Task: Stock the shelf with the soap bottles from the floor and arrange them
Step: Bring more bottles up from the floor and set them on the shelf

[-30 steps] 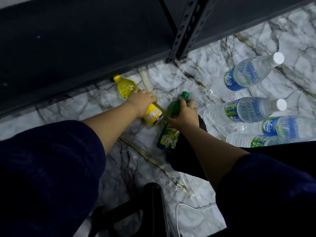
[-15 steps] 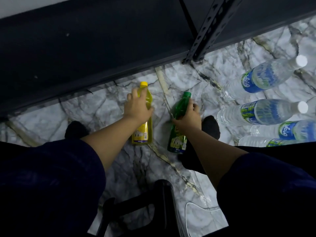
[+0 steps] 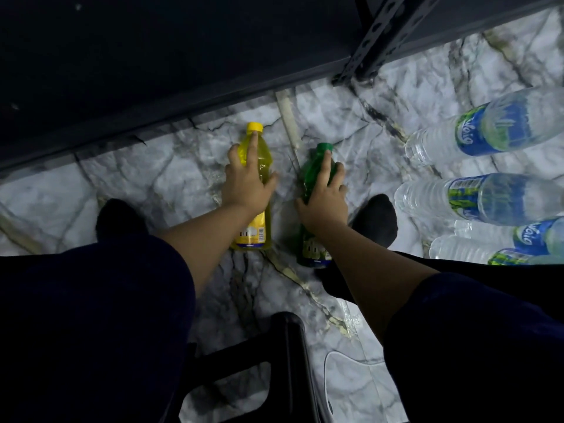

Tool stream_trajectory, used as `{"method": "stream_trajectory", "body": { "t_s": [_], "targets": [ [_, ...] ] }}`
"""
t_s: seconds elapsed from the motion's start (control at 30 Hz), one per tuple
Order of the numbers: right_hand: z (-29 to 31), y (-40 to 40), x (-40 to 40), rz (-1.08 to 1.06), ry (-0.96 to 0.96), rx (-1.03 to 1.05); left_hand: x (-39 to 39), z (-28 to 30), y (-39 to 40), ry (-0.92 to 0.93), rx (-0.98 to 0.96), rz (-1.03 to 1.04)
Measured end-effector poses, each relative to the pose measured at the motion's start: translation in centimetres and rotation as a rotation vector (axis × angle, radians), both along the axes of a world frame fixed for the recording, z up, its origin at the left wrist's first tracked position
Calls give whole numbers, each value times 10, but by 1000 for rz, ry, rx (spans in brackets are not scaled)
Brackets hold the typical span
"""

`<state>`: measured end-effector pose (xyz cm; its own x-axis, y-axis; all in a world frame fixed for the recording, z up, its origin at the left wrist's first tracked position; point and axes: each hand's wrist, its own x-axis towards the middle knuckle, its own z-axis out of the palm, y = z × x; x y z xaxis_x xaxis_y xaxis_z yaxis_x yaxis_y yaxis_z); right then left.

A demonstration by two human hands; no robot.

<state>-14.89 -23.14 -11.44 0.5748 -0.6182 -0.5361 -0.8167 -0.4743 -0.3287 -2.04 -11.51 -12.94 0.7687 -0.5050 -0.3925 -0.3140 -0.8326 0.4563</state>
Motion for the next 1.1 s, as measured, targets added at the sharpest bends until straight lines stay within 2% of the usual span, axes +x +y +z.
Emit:
{"method": "stream_trajectory", "body": {
  "t_s": [0.33,0.5,0.6,0.87,1.1],
  "targets": [
    [3,4,1,41,-87,-24,-7,7,13,-37,33,-90],
    [20,15,0,165,-229,-49,-16,24,44,-68,19,-130],
    [44,18,8,242,-311,-82,-17,49,55,-72,-56,-106],
    [148,24,42,275,-703,-249,5,162,73,-286,-346,-41],
    [300,44,52,227,-1050,-382,5,323,104,-649,-540,22]
  ]
}}
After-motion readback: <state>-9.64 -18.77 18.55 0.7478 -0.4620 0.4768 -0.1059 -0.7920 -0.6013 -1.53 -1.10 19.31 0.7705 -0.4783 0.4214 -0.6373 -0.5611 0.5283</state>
